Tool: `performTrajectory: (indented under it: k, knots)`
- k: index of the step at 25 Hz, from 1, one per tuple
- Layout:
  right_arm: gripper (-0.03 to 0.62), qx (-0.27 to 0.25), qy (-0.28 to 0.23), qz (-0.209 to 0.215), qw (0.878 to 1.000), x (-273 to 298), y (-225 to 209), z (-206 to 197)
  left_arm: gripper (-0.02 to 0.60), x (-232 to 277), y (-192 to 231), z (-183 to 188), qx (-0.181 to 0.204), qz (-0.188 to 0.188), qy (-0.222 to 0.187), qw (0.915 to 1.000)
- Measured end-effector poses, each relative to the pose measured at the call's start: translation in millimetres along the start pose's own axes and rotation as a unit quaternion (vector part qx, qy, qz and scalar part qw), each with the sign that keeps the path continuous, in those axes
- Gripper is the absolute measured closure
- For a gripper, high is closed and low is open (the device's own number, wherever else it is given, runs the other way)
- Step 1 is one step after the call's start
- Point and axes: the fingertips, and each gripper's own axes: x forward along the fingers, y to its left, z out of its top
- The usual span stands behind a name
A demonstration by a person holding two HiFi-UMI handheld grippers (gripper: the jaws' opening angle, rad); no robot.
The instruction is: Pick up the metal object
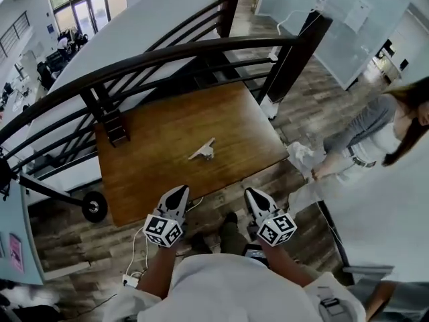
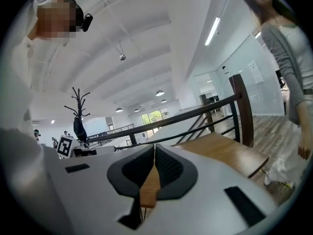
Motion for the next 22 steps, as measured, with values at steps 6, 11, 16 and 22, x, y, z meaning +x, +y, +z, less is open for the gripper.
performTrajectory:
  k: [6,11,16,22]
  knots:
    - [0.568,0.009,0.002,0.021,1.000,34.5,-28.4,5.1,0.571,24.4,21.9,-5.4,-0.001,0.030,0.007,0.9995]
    - [0.568,0.028,0.013,0.044,0.999,77.5,-69.1,6.5,0.571,57.0,43.8,-0.7,0.009,0.065,0.010,0.9978]
    - [0.568,0.027,0.018,0.087,0.996,132.9,-106.7,32.5,0.571,105.3,68.8,8.8,0.012,0.102,0.013,0.9946]
    - [0.568,0.040,0.040,0.143,0.988,186.1,-144.7,49.0,0.571,160.0,86.5,24.0,0.023,0.141,0.009,0.9897]
